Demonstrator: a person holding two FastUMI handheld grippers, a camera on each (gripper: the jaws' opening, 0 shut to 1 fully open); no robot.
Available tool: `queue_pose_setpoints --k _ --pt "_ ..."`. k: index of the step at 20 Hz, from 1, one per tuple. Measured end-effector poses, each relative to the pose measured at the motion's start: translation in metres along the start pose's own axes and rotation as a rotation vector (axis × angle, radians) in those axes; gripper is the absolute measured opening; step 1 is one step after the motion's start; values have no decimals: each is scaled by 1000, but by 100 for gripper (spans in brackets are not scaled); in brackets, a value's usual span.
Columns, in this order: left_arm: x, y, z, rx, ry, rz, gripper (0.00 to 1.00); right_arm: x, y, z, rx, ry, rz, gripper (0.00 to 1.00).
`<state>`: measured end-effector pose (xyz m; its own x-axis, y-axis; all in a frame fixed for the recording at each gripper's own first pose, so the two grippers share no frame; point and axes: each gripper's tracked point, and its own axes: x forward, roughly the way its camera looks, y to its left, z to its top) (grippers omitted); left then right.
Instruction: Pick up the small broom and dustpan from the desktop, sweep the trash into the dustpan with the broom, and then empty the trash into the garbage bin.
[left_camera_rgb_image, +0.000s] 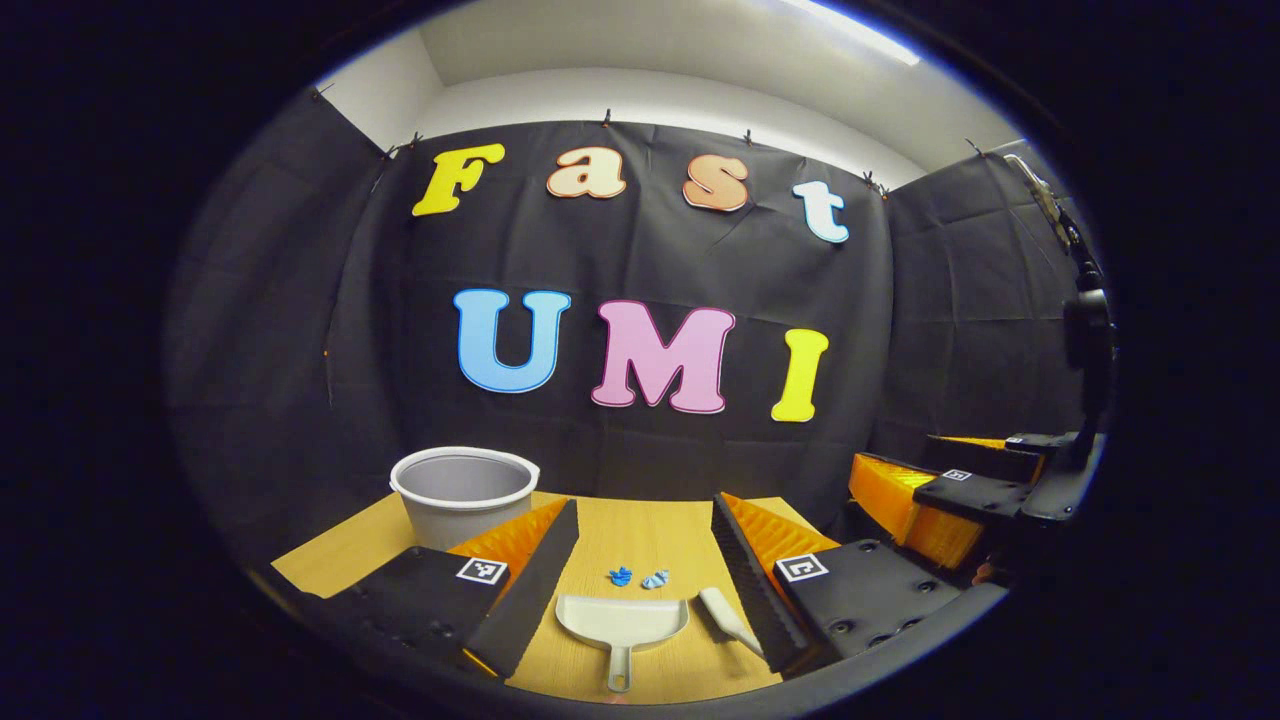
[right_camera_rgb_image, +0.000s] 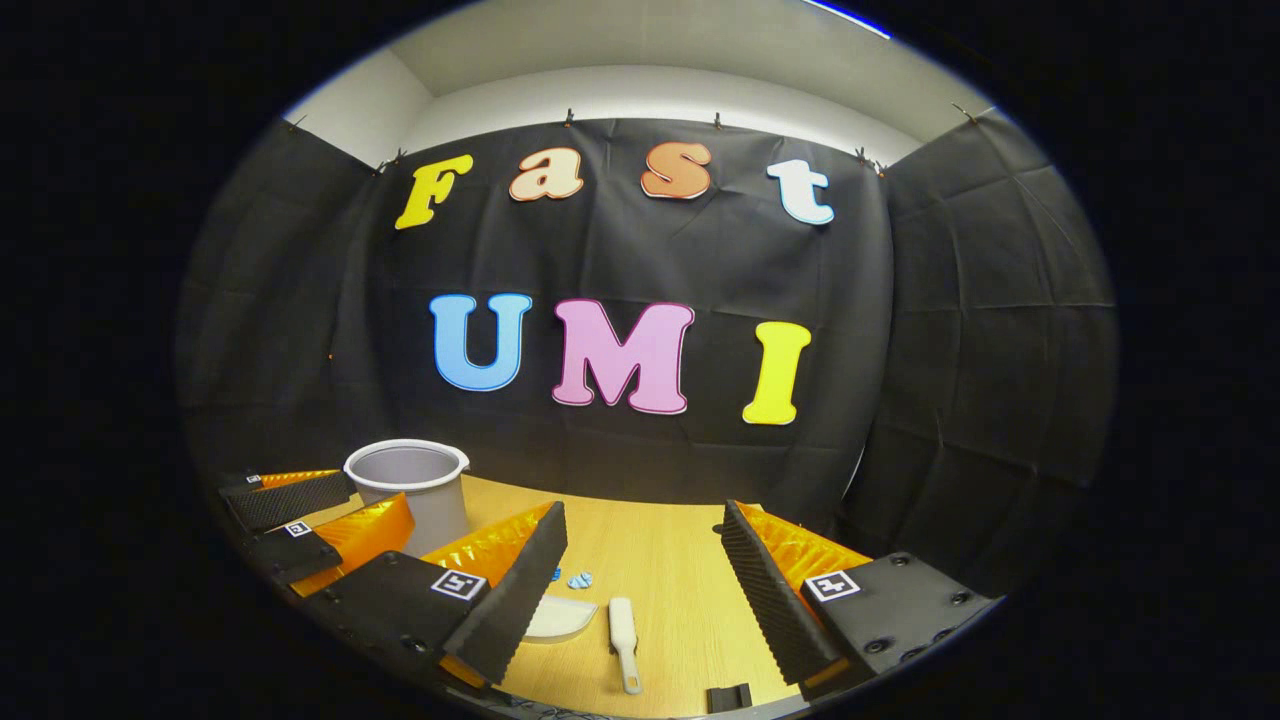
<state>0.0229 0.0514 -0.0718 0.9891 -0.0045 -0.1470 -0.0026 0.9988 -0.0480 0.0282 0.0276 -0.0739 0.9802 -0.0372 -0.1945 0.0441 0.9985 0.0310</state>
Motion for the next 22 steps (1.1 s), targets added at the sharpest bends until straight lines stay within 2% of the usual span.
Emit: queue_pose_setpoints --k 2,7,8,9,10,11,13,14,15,17,18,20,22 --pt "6 0 -6 -1 19 -12 80 6 -1 -9 8 31 -8 99" --pt "23 11 -44 28 138 8 80 30 5 -40 35 117 0 99" --pt "28 13 -52 25 166 12 80 36 9 -50 40 144 10 96" --pt "32 14 -63 22 203 13 80 44 11 -61 43 176 21 100" --pt "36 14 -75 16 238 15 80 50 13 -76 49 215 34 96" --pt "41 13 -89 14 282 17 80 59 15 -92 55 259 47 99" --pt "51 15 -122 24 386 29 80 76 16 -130 72 370 65 100" --pt "54 16 -141 31 450 42 80 83 17 -152 84 435 77 96" --pt "55 18 -160 33 528 54 80 88 18 -174 100 506 85 100" --pt "54 19 -194 23 727 73 81 94 17 -221 113 663 94 100" --pt "51 19 -210 19 793 78 83 94 18 -248 118 761 105 94" --pt "48 22 -233 25 909 89 82 84 19 -295 132 945 132 98" --pt "57 25 -247 40 1013 96 83 82 17 -321 112 1053 135 99"
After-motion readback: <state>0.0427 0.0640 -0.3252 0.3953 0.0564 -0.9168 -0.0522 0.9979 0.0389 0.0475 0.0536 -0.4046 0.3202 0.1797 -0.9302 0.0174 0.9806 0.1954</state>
